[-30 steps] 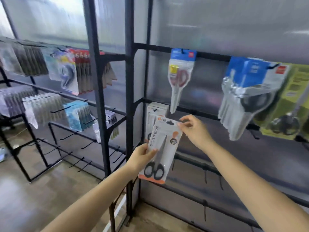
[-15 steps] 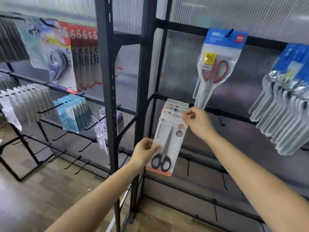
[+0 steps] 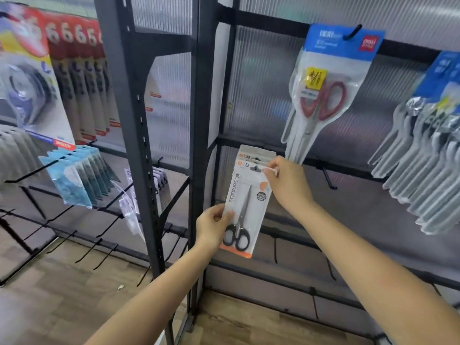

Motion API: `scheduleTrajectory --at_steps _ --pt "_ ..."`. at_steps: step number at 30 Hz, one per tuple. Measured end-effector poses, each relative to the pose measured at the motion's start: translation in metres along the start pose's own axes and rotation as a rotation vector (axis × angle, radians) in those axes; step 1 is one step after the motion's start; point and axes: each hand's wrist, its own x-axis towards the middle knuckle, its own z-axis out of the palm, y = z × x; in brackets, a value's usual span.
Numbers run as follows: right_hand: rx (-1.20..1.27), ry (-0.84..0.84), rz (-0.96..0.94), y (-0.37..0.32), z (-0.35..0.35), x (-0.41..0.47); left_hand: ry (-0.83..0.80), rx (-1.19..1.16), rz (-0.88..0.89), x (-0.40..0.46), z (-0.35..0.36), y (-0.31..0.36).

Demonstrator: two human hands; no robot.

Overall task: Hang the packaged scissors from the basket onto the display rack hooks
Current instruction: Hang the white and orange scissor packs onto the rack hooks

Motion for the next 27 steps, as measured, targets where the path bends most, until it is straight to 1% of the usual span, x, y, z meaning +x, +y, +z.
scheduleTrajectory --at_steps 7,10,16,19,23,27 --pt "-0.426 0.014 -0.256 0.018 0.029 -0.009 0.044 0.111 0.094 0.023 0.017 -0.014" --pt "-0.526 0.038 -0.272 0.031 0.045 -0.007 0.047 0.165 0.105 0.035 0.025 -0.013" --pt "-0.61 0.112 -0.288 0.038 0.058 0.009 0.048 0.249 0.132 0.058 0.034 -0.014" --pt "-0.648 0.109 -0.258 0.04 0.064 0.017 0.043 0.255 0.114 0.065 0.037 -0.009" --pt "-0.669 0.114 -0.265 0.044 0.066 0.016 0.032 0.273 0.09 0.067 0.039 -0.008" --pt "-0.688 0.13 -0.277 0.043 0.062 0.012 0.022 0.325 0.119 0.059 0.035 -0.006"
